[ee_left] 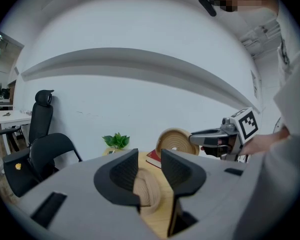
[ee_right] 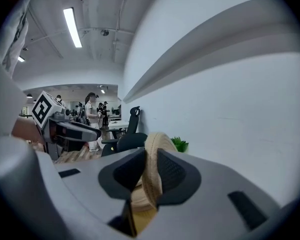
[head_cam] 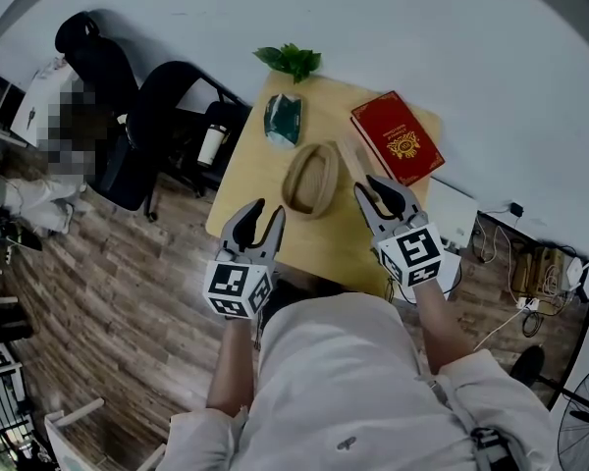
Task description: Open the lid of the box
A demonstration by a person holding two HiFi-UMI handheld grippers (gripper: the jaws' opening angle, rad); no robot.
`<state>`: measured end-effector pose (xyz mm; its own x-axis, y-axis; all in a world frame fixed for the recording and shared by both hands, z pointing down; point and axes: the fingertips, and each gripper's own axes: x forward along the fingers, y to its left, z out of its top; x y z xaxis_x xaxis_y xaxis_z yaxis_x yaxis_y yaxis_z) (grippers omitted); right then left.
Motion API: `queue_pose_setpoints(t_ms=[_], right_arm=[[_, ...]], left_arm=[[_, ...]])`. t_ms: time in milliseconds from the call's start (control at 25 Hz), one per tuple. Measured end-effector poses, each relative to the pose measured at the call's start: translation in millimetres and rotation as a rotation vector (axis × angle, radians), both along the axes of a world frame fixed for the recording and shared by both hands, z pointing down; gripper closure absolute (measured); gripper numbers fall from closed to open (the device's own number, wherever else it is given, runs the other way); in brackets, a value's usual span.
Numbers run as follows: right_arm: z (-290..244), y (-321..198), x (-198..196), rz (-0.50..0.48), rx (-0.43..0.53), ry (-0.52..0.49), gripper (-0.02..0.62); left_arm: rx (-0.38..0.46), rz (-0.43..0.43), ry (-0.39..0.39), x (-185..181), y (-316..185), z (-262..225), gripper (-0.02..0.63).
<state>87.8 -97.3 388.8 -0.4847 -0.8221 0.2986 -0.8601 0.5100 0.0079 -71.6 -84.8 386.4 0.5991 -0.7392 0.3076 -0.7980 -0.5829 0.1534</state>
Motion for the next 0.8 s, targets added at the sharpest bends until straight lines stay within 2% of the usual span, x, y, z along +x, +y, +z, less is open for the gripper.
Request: queue_pose_setpoints(t_ms=[280,800], right_arm=[[9.7,1.3,5.6,0.029,-0.051,-0.062,0.517],[31.3,5.9,5.2,0.041,-0.133,-0.093,0.517]], left_arm=[[-0.006,-0.009,0.003,-2.2,1.4,4.4,0.469],[-0.032,-0.039,0.002,-8.3,-0.9,16.3,0.518]])
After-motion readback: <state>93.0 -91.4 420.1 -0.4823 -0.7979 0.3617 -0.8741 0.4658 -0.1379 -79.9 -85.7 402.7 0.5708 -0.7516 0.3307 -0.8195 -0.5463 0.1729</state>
